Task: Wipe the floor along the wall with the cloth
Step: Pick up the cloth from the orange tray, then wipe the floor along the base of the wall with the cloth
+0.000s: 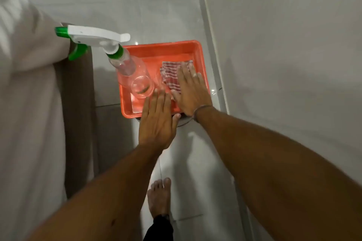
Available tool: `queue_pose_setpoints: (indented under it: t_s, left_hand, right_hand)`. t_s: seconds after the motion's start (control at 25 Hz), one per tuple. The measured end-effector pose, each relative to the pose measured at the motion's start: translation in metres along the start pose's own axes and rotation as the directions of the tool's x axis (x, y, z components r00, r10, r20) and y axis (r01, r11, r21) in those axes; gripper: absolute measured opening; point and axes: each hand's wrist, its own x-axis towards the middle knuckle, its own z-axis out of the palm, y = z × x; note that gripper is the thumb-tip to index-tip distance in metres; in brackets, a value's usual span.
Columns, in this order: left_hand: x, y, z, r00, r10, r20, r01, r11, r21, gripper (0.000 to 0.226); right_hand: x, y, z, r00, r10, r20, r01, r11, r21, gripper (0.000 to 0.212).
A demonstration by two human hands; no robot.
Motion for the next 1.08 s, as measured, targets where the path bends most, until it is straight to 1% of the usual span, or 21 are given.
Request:
queue_pose_setpoints:
  t_s: [0.12, 0.2, 0.28, 0.36, 0.44, 0.48, 0.6, 0.72, 0.84, 0.96, 1.08]
  left_hand:
    - [0.019, -0.017, 0.024, 0.999, -0.037, 0.019, 0.037, 0.999, -0.034, 0.077]
    - [0.021, -0.021, 0.033, 1.000, -0.010, -0.010, 0.010, 1.000, -0.014, 0.078]
    - [0.019, -0.021, 0.039, 0.999, 0.004, -0.039, -0.005, 1.000, -0.029, 0.077]
    - [0.020, -0.022, 0.040, 0.997, 0.005, -0.078, -0.008, 1.000, -0.029, 0.078]
    - [0.020, -0.021, 0.041, 0.998, -0.011, -0.057, 0.009, 1.000, -0.027, 0.079]
    - [0.021, -0.020, 0.040, 0.999, -0.015, -0.050, 0.014, 1.000, -0.025, 0.079]
    - [0.020, -0.020, 0.036, 0.999, -0.025, -0.025, 0.025, 0.999, -0.020, 0.080]
    - [0.010, -0.014, 0.028, 0.999, -0.027, -0.027, 0.027, 0.999, -0.022, 0.082]
    - [-0.021, 0.008, 0.023, 0.999, 0.027, -0.036, -0.027, 1.000, 0.006, 0.083]
    - [-0.068, 0.038, 0.033, 1.000, 0.024, -0.006, -0.024, 1.000, 0.015, 0.082]
    - [-0.118, 0.064, 0.059, 0.999, -0.012, 0.042, 0.011, 0.999, 0.034, 0.081]
  right_hand:
    - [0.041, 0.013, 0.022, 0.997, 0.003, 0.073, 0.001, 0.998, -0.058, 0.090]
    - [0.051, 0.021, 0.031, 0.988, -0.071, 0.136, 0.083, 0.993, -0.080, 0.096]
    - [0.052, 0.025, 0.038, 0.980, -0.110, 0.168, 0.125, 0.989, -0.082, 0.098]
    - [0.054, 0.027, 0.040, 0.980, -0.116, 0.160, 0.131, 0.987, -0.091, 0.092]
    - [0.056, 0.026, 0.038, 0.984, -0.098, 0.149, 0.110, 0.991, -0.079, 0.081]
    - [0.056, 0.024, 0.036, 0.987, -0.089, 0.133, 0.094, 0.995, -0.030, 0.076]
    - [0.048, 0.021, 0.022, 0.997, -0.064, 0.047, 0.054, 0.979, 0.195, 0.067]
    - [0.019, 0.016, 0.002, 0.996, -0.005, -0.088, 0.032, 0.951, 0.306, 0.066]
    - [-0.032, 0.013, -0.020, 0.976, 0.047, -0.211, 0.050, 0.902, 0.429, 0.065]
    - [-0.100, 0.018, -0.028, 0.943, 0.092, -0.319, 0.075, 0.876, 0.476, 0.061]
    - [-0.178, 0.026, -0.009, 0.932, 0.132, -0.339, 0.054, 0.870, 0.489, 0.061]
